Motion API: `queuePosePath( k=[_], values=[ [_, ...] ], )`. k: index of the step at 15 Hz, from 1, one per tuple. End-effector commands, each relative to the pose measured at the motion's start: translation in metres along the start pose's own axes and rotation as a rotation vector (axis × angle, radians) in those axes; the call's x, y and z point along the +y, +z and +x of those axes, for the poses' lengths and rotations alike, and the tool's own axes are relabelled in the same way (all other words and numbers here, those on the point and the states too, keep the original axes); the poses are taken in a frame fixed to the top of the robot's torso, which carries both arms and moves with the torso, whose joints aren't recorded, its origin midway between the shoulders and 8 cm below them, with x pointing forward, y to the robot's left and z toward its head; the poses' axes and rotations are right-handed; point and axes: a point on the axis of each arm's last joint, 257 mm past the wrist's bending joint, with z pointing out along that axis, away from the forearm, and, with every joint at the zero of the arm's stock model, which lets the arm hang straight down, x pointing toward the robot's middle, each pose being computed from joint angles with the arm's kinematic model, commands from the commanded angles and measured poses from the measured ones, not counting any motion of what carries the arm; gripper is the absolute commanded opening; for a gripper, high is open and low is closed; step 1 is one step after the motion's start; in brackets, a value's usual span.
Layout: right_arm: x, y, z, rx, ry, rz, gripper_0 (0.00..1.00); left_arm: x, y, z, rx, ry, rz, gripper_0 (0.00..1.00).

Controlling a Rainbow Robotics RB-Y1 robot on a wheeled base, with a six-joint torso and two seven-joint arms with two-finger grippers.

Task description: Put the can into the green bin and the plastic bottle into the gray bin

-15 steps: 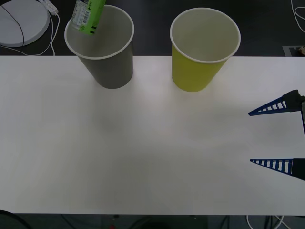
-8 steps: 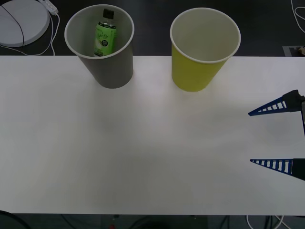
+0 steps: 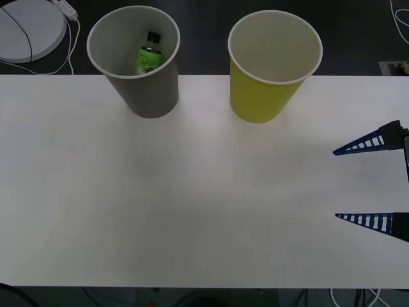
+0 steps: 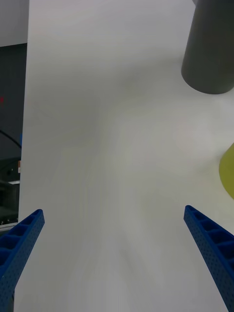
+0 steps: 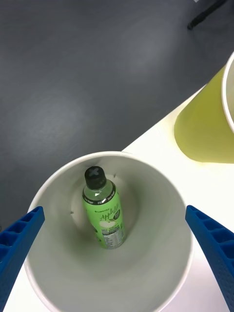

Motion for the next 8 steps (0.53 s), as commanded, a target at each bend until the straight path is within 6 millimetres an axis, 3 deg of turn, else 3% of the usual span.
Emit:
queuePosePath(
  k=[1,8],
  values=[
    [0.0,0.0,0.0,0.0,0.0,0.0,1.0,0.003,-0.006,0.007,0.0,0.011,0.02,1.0],
    [0.0,0.0,0.0,0.0,0.0,0.0,1.0,-0.003,-0.016,0.049,-0.017,0.082,-0.041,1.0]
  ],
)
